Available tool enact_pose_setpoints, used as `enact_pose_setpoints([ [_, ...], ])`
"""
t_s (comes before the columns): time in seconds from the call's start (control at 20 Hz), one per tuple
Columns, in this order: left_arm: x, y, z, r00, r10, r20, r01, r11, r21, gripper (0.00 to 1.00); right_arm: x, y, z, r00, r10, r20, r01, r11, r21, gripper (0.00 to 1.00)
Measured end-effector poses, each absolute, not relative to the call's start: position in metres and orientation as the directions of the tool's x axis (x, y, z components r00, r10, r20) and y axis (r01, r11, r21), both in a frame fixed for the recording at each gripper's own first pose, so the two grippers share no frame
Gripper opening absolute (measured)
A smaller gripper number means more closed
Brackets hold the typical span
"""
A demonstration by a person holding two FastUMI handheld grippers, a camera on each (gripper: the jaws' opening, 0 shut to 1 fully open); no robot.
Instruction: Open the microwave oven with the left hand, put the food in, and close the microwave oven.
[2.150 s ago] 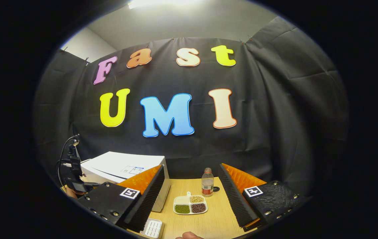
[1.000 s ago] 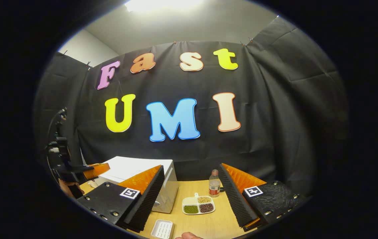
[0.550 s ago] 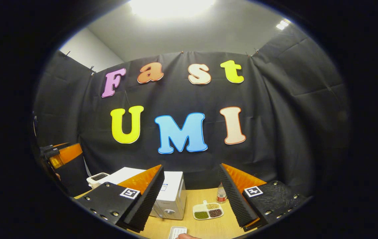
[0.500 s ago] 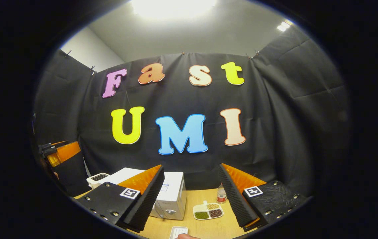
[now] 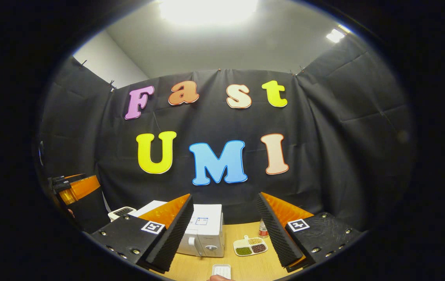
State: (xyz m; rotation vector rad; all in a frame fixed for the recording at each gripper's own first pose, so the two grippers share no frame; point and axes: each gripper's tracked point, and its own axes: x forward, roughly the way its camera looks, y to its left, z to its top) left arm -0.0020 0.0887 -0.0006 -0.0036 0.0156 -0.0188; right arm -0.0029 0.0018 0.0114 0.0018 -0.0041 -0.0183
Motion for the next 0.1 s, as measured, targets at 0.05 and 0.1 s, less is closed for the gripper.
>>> enact_pose_setpoints([
  [0.05,-0.0033,0.0917,-0.0025,1.000,-0.018,-0.016,0.018,1.000,-0.009,0.98,-0.0042,0.0008,0.0127,1.000,-0.020,0.006,0.020,1.000,-0.003,0.98],
  [0.1,-0.0043,0.0910,-0.0021,1.000,-0.022,-0.013,0.021,1.000,-0.023,0.98,-0.0068,-0.0002,0.0158,1.000,-0.020,0.008,0.020,1.000,-0.007,0.98],
])
